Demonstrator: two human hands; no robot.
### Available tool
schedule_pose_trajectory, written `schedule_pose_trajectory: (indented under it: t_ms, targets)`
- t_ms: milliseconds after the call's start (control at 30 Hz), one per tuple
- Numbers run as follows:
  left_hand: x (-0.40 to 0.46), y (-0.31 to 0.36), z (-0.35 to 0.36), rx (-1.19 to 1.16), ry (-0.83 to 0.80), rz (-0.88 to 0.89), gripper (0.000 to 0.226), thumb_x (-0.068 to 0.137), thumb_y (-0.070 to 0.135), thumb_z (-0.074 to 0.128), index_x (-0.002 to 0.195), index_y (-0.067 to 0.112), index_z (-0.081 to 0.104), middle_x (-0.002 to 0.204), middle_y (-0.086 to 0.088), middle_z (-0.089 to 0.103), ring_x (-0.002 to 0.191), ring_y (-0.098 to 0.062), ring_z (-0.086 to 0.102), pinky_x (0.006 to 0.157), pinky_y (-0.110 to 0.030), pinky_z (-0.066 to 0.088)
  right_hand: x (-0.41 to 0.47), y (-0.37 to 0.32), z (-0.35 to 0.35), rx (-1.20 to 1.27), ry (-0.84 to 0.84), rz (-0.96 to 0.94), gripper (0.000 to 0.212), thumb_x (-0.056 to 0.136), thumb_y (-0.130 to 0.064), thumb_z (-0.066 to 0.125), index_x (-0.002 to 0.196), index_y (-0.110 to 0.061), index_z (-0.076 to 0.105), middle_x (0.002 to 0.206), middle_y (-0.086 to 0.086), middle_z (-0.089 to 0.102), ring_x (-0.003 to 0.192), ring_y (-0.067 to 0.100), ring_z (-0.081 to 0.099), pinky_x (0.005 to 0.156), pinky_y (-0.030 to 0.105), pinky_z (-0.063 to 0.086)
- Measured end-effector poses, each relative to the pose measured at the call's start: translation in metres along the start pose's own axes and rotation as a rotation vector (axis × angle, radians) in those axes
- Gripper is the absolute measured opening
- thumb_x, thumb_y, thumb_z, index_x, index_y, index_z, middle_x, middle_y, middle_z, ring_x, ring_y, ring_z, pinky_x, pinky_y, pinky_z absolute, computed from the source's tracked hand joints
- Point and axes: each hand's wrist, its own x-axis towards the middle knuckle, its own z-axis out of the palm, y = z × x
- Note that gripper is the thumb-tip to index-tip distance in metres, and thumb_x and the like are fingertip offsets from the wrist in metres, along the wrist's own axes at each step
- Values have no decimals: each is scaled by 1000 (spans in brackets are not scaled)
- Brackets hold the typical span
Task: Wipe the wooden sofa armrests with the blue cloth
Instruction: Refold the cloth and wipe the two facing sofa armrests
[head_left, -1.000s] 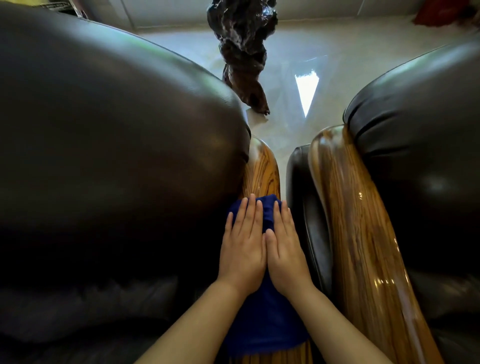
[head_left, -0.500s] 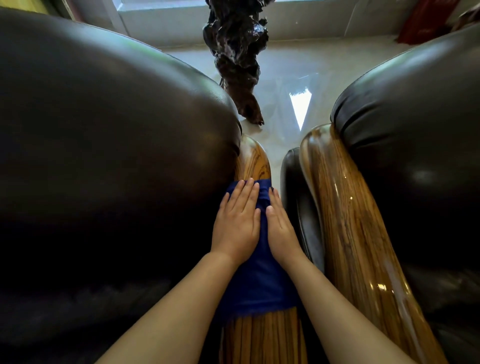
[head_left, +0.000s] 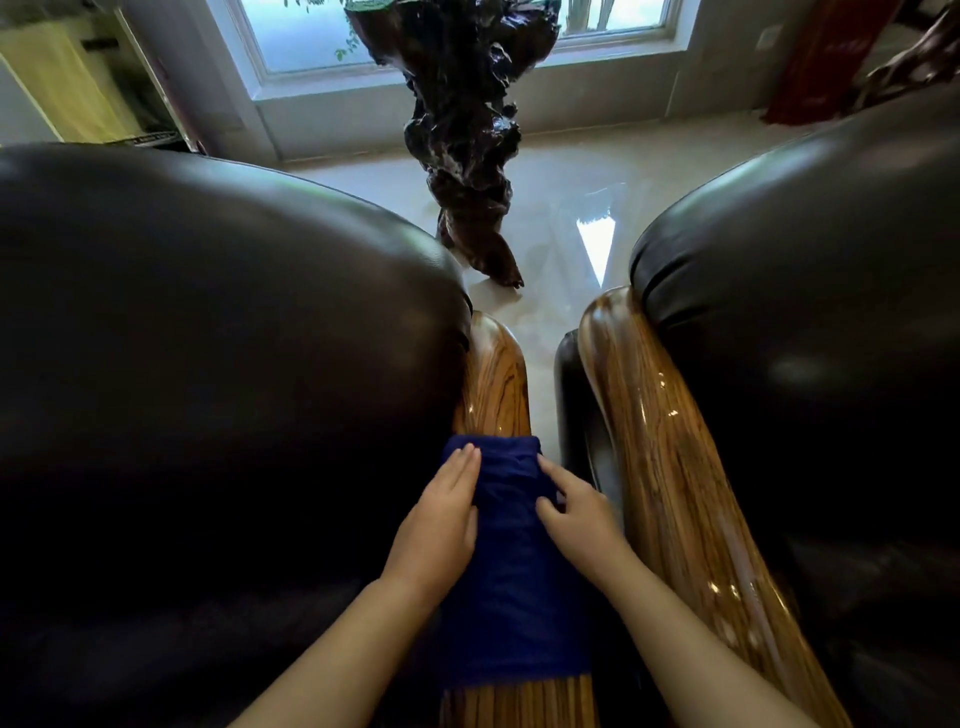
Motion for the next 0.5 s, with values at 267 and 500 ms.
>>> schedule_pose_trajectory:
  t_ms: [267, 500]
  targets:
    - [7, 18, -20, 116, 41, -109, 33, 86, 8, 51, 117, 18, 59, 108, 1, 58, 104, -15, 53, 85, -30, 51, -2, -19, -21, -331, 80, -95, 12, 84, -16, 58, 94, -18, 65, 95, 1, 65, 82, 9, 56, 76, 25, 48]
    - [-4, 55, -79, -104, -45, -152, 21, 80, 15, 65, 99, 20, 72, 98, 4, 72, 90, -7, 63, 84, -27, 51, -41, -62, -87, -152, -71, -173, 7, 84, -16, 62, 89, -18, 67, 87, -4, 67, 80, 6, 62, 73, 24, 52]
